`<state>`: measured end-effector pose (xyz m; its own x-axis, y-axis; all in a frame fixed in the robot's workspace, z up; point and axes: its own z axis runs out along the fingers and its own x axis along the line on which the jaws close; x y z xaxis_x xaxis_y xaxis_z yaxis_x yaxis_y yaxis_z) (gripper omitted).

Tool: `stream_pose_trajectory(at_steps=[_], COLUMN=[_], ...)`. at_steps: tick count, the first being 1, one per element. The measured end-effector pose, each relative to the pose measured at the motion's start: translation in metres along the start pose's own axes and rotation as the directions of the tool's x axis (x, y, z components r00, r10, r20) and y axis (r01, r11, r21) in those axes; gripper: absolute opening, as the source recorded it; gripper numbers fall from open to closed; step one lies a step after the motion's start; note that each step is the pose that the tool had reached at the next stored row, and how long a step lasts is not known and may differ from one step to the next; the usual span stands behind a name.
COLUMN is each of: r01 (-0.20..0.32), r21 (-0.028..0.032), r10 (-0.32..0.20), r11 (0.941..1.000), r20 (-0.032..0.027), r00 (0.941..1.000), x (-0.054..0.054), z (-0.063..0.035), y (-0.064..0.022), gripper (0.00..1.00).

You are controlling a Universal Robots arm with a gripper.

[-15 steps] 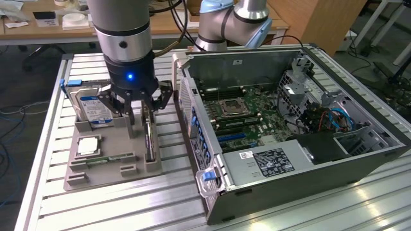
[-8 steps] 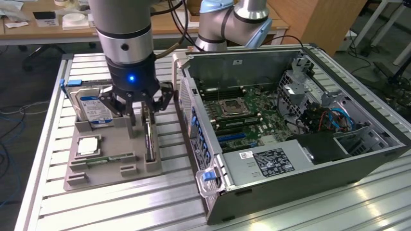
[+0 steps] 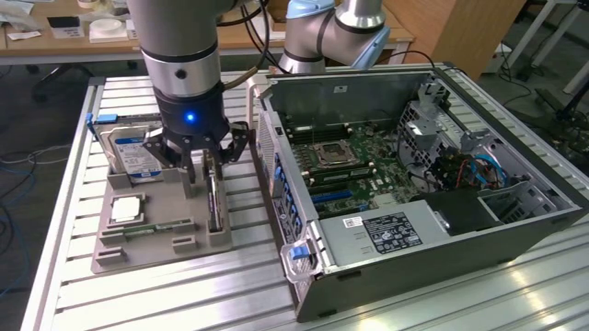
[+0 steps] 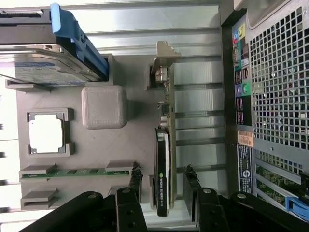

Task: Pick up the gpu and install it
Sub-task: 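Pick up the gpu and move the gpu toward the slot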

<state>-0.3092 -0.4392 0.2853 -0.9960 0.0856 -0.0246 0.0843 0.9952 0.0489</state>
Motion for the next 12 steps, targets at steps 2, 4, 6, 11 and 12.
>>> stream_pose_trajectory(at_steps=[2,4,6,11,12], r01=[0.000,0.000,0.000,0.000,0.000], r21=[0.0002,0.0001,0.0000,0.0000,-0.0001], r10=[0.000,0.000,0.000,0.000,0.000], r11=[1.0000,1.0000,1.0000,1.0000,1.0000], r20=[-0.0002,-0.0002,-0.0001,0.0000,0.0000], r00=[1.0000,1.0000,1.0000,1.0000,1.0000], x=[0.0000,0.0000,0.0000,0.0001,0.0001], z=[0.0000,0.0001,0.0002,0.0028,0.0037], y=[0.0000,0.0000,0.0000,-0.0001,-0.0002], gripper=[0.47,0.47,0.47,0.47,0.47])
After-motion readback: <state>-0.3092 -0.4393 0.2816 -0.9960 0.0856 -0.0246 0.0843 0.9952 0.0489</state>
